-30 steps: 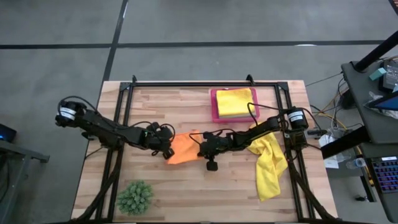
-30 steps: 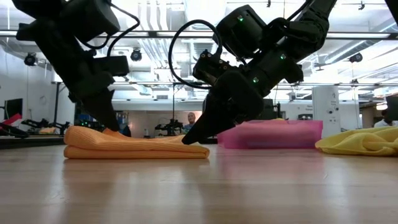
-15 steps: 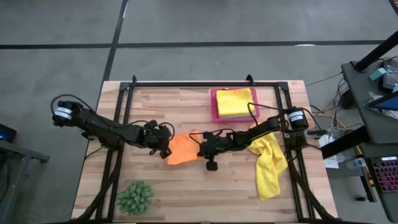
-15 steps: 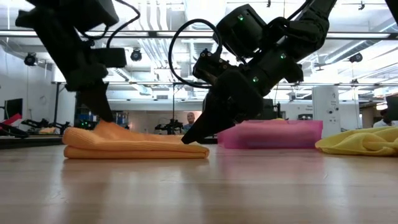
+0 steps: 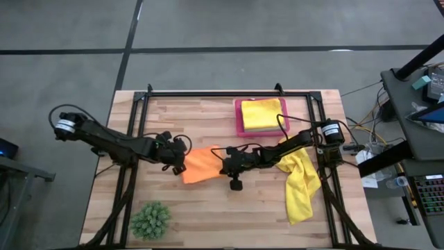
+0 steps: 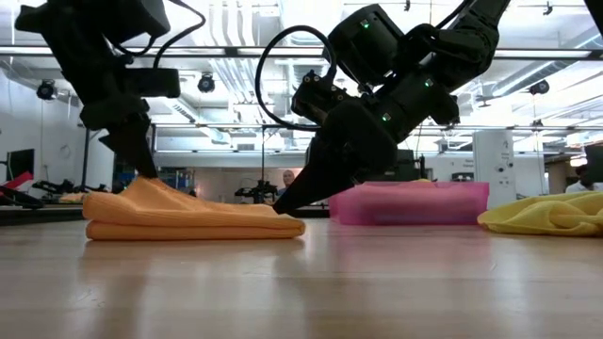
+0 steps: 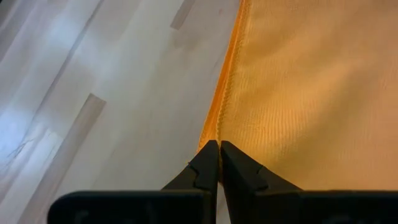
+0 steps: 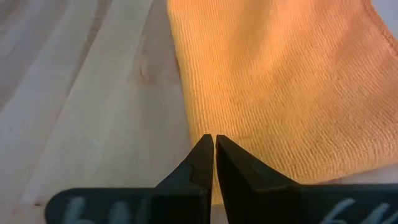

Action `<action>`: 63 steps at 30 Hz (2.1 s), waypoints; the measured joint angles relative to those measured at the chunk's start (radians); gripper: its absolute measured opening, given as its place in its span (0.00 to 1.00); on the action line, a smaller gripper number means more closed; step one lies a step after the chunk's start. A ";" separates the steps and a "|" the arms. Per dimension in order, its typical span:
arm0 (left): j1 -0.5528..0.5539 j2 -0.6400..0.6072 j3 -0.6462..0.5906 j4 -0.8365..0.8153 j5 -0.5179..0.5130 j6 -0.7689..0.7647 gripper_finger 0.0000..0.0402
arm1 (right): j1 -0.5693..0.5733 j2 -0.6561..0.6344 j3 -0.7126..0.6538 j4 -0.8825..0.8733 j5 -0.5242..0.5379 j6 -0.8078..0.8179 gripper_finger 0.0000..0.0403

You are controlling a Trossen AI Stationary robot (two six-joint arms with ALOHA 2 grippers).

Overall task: Fold microfiber towels
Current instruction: Fold the orange microfiber cloth

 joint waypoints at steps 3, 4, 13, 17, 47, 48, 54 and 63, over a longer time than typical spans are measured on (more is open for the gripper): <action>0.000 0.025 -0.001 -0.003 0.000 -0.004 0.00 | 0.000 0.000 0.000 0.001 0.000 0.000 0.03; 0.000 0.032 -0.001 -0.003 0.000 -0.006 0.00 | 0.000 0.000 0.000 0.001 0.000 0.000 0.03; 0.000 0.056 0.010 -0.006 0.032 -0.008 0.14 | 0.000 -0.008 0.000 -0.008 0.000 0.000 0.03; 0.000 0.051 0.039 -0.071 0.053 -0.009 0.26 | 0.000 -0.018 0.000 -0.012 0.000 0.000 0.03; -0.119 0.265 0.053 0.211 0.417 -0.085 0.17 | -0.018 -0.034 0.003 0.010 0.066 -0.017 0.03; -0.119 0.283 0.053 0.211 0.419 -0.085 0.16 | -0.018 -0.034 0.003 0.011 0.076 -0.017 0.03; -0.119 0.343 0.068 0.207 0.420 -0.085 0.13 | -0.020 -0.032 0.003 0.020 0.079 -0.018 0.03; -0.118 0.228 0.068 0.188 0.426 -0.081 0.13 | -0.020 0.011 0.002 0.130 0.079 -0.026 0.03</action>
